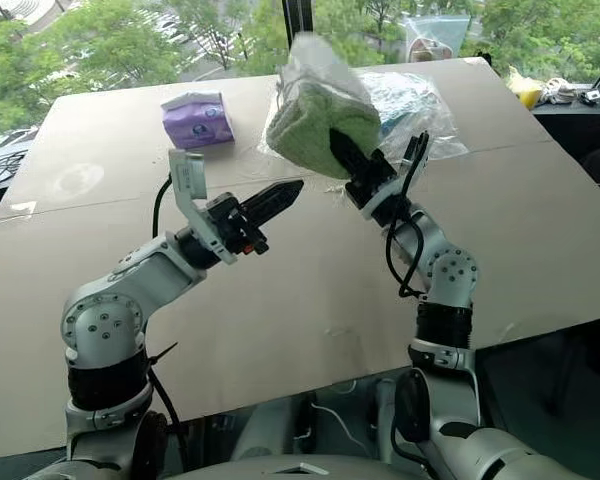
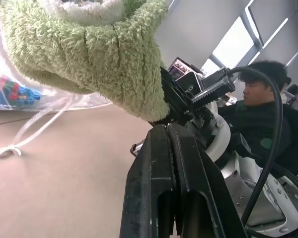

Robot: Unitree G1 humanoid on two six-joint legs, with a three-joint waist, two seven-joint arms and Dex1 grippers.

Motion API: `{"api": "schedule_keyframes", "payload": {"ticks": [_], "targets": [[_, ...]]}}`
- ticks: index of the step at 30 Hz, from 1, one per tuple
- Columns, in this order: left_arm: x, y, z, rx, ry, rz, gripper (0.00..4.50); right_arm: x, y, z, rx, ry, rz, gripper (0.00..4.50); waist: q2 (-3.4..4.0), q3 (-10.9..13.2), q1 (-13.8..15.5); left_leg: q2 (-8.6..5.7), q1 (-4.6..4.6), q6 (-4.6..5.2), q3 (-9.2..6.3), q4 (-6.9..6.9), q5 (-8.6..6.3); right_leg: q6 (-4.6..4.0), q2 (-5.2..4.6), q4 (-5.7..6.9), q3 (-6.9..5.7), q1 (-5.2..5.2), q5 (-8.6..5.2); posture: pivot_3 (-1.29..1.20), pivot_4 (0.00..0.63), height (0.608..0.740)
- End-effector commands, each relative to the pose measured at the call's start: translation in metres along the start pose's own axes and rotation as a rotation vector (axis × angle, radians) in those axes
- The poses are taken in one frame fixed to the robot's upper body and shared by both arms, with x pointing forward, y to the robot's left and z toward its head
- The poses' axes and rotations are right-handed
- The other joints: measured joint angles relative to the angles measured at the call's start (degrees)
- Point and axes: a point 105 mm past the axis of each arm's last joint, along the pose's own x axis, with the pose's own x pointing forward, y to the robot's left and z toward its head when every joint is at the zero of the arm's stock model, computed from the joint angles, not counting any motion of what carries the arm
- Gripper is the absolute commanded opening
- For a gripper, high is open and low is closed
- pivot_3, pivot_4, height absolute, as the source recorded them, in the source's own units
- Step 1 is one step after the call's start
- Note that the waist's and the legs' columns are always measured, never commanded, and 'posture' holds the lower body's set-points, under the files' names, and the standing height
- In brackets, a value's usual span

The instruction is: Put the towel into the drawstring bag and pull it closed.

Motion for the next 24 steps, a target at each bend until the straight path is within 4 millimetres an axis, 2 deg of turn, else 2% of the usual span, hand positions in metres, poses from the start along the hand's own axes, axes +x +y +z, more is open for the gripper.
{"api": "schedule_keyframes", "payload": {"ticks": [1,4,7,10,12,14,16,17,20,22,24], "targets": [[0.003,-0.01,0.0,0.017,-0.011,-0.046,0.0,0.013,0.027,-0.02,0.051,0.029,0.107,0.01,0.0,0.0,0.1,0.01,-0.02,0.0,-0.02,-0.02,0.0,0.01,0.02,0.0,-0.02,-0.01,0.01,0.0,0.15,0.74],[-0.002,-0.01,-0.001,0.04,-0.014,-0.037,0.0,0.0,0.013,-0.014,0.033,0.025,0.052,0.01,0.0,0.0,0.2,0.04,-0.07,-0.01,-0.08,-0.03,0.0,0.02,0.07,0.01,-0.04,-0.06,0.01,0.0,0.15,0.74],[-0.016,-0.009,-0.002,0.057,-0.009,-0.052,0.0,-0.012,0.004,-0.002,0.025,-0.008,0.012,0.01,0.0,0.0,0.2,0.06,-0.08,-0.01,-0.07,-0.02,0.0,0.01,0.07,0.0,-0.07,-0.07,0.01,0.0,0.15,0.74],[-0.04,-0.001,-0.027,0.062,0.147,-0.052,0.0,-0.019,0.004,0.012,0.026,-0.056,0.006,0.01,0.06,0.0,0.1,0.06,-0.07,-0.01,-0.02,-0.01,0.0,-0.05,0.05,0.0,-0.03,-0.09,-0.02,0.0,0.15,0.74],[-0.065,0.002,-0.043,0.035,0.265,-0.082,0.0,-0.023,0.005,0.021,0.016,-0.079,0.002,0.01,0.12,0.1,0.1,0.07,-0.06,-0.01,0.0,0.0,0.0,-0.21,0.04,0.01,-0.01,-0.11,-0.12,0.0,0.15,0.74],[-0.088,0.017,-0.049,0.064,0.347,-0.037,0.0,-0.028,0.005,0.029,0.006,-0.101,-0.007,0.01,0.23,0.1,0.0,0.1,-0.07,-0.03,-0.01,-0.01,-0.01,-0.22,0.05,0.0,-0.03,-0.14,-0.13,0.0,0.15,0.74],[-0.097,0.041,-0.038,0.176,0.352,0.061,0.0,-0.034,0.002,0.038,-0.008,-0.119,-0.027,0.01,0.47,0.3,0.3,0.11,-0.09,-0.04,-0.03,-0.05,-0.02,-0.23,0.04,0.0,-0.05,-0.21,-0.13,0.0,0.15,0.74],[-0.096,0.051,-0.028,0.238,0.323,0.092,0.0,-0.038,0.0,0.041,-0.021,-0.122,-0.04,0.01,0.59,0.3,0.5,0.11,-0.12,-0.05,-0.07,-0.05,-0.02,-0.23,0.03,0.0,-0.1,-0.22,-0.13,0.0,0.15,0.74],[-0.074,0.081,0.018,0.517,0.143,0.209,0.0,-0.052,-0.012,0.049,-0.061,-0.122,-0.1,0.01,0.73,0.4,1.8,0.07,-0.22,-0.29,-0.12,-0.02,-0.15,-0.23,-0.02,-0.01,-0.17,-0.23,-0.13,0.0,0.15,0.74],[-0.058,0.088,0.023,0.725,0.154,0.205,0.0,-0.06,-0.018,0.053,-0.076,-0.125,-0.131,0.01,0.68,0.4,1.9,0.05,-0.27,-0.29,-0.11,0.02,-0.14,-0.23,-0.02,-0.04,-0.16,-0.21,-0.12,0.0,0.15,0.74],[-0.041,0.089,0.014,0.879,0.204,0.145,0.0,-0.064,-0.021,0.055,-0.078,-0.133,-0.146,0.01,0.7,0.4,1.7,-0.01,-0.23,-0.05,0.08,0.01,-0.01,-0.22,-0.06,-0.08,-0.02,-0.17,-0.12,0.0,0.15,0.74]]}}
